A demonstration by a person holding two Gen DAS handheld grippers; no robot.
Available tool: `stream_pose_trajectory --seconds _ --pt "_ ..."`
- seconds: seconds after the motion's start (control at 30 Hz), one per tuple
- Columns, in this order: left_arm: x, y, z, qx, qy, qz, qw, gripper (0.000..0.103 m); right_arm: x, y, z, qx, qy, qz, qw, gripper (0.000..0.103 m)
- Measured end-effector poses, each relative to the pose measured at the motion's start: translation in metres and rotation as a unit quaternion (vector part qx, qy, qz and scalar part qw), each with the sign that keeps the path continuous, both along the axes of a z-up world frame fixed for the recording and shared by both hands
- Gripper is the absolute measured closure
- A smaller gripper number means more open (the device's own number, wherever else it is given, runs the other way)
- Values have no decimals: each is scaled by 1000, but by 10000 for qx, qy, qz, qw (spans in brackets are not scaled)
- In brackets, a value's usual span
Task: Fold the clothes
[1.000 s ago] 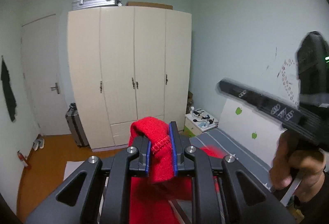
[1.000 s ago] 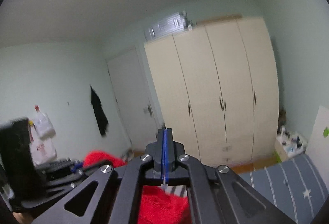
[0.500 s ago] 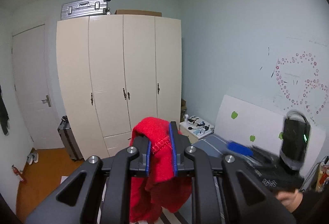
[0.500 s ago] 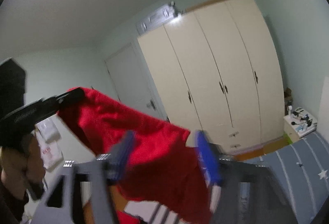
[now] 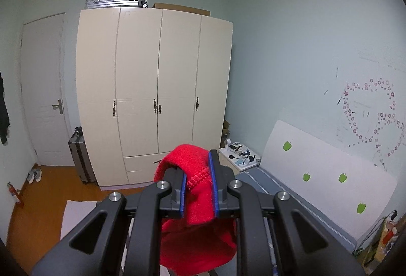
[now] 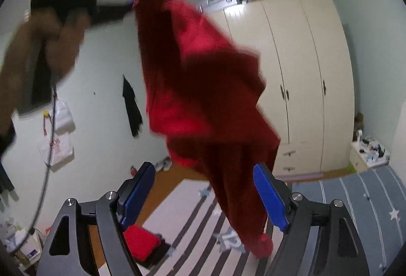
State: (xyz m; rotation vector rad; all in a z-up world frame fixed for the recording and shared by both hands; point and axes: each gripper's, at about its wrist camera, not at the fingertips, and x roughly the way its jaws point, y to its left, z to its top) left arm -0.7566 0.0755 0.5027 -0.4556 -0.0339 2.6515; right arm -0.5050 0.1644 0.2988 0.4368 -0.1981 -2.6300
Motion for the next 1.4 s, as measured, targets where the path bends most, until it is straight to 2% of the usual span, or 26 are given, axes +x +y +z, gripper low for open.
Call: stream_pose_trajectory --seconds 0.07,0.17,0.37,0.53,0.63,0.9,1.17,1.4 --pt "3 3 0 11 -30 -4 10000 91 -6 -11 -4 99 18 -183 9998 26" --pt "11 8 -1 -3 -2 -24 10000 91 -14 -21 -1 -179 -69 -42 9998 26" --pt "26 4 1 64 20 -49 10000 91 -33 -21 7 -497 -288 -307 9979 26" --pt "38 -6 1 19 76 -104 9999 91 -11 9 26 -522 170 -1017 9933 26" --pt "43 -10 1 6 104 -152 9998 91 -5 30 42 -612 477 -1157 9902 26" --pt "52 -12 8 113 102 -382 9992 91 -27 35 72 -471 917 -513 9934 26" --pt "57 -11 8 71 125 -536 9985 91 -51 31 55 4 1081 -506 9928 26" --pt "58 -13 7 57 146 -586 9982 91 -36 35 82 203 1528 -429 9871 26"
